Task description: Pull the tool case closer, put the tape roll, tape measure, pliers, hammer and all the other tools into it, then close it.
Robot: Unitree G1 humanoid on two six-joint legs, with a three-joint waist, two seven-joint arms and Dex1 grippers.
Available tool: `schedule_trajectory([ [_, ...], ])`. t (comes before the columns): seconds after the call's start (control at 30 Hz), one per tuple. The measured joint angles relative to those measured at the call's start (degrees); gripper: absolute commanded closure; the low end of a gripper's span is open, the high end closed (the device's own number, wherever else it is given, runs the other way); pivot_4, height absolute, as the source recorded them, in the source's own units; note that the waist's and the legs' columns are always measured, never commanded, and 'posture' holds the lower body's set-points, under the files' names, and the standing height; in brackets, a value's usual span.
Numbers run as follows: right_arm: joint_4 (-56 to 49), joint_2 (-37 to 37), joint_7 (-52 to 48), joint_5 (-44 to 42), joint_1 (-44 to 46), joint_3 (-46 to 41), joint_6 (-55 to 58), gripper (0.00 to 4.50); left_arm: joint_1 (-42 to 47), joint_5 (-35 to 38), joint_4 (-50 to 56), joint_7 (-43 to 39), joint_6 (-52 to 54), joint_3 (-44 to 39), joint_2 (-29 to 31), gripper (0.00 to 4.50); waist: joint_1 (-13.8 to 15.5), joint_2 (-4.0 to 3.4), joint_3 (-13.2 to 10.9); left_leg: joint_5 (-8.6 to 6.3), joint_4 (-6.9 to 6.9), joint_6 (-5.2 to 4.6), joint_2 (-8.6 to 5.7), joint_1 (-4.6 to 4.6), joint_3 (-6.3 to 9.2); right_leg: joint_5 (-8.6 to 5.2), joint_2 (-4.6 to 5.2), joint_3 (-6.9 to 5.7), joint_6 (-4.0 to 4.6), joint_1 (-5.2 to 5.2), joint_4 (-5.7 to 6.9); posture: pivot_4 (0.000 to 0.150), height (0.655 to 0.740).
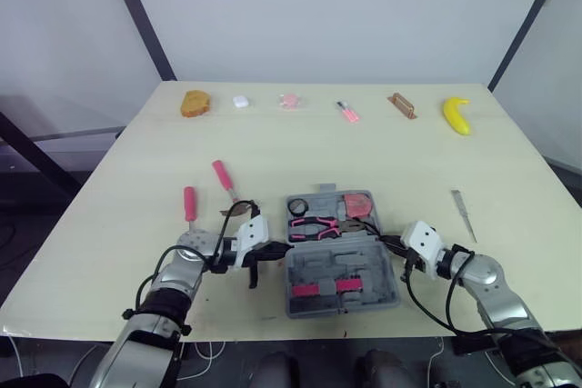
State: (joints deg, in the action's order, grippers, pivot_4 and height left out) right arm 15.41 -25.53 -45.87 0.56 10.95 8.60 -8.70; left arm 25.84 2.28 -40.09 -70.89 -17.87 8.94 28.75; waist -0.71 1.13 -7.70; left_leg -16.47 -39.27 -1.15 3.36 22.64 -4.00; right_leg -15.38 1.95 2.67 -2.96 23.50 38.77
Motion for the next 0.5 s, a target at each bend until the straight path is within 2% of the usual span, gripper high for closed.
schedule_trajectory([
  [0.5, -1.75, -0.32, -1.27, -0.51, -0.86, 0.06, 2.73, 4.48, 1.73, -0.45, -2.91, -0.24, -1.51, 0.12, -0.19, 4.50, 0.02, 0.00, 0.00, 0.00, 0.00, 0.00, 0.00, 0.00, 0.01, 0.00, 0.00, -0.01, 0.00, 0.00, 0.01, 0.150, 0.7400],
])
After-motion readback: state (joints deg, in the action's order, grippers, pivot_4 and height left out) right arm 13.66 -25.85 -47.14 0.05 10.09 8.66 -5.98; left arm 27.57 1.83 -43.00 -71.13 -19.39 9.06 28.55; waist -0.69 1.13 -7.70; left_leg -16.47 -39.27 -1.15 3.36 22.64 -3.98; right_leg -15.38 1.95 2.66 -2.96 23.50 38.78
